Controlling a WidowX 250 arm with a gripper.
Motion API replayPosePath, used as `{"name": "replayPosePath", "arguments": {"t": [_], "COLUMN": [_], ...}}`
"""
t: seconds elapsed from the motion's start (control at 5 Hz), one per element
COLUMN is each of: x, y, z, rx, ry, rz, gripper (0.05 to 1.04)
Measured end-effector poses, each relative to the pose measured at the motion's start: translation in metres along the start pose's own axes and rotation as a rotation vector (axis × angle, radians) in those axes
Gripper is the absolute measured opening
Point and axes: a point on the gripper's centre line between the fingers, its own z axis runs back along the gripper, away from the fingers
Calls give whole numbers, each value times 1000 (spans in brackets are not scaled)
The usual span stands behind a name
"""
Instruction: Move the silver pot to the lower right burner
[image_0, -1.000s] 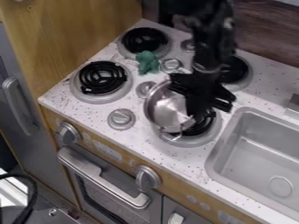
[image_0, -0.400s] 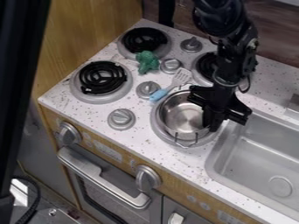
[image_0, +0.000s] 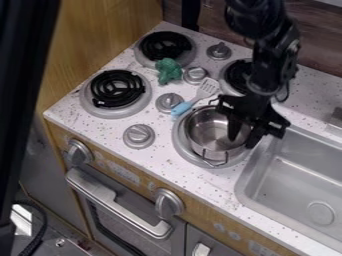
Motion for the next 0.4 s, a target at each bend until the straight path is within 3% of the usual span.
{"name": "replayPosePath", "arguments": {"t": [0.2, 0.4], "x": [2, -10], "y": [-8, -8], "z": [32, 31], "rx": [-93, -124], "ry": [-42, 3], "rz": [-2, -10], "gripper": [808, 998]}}
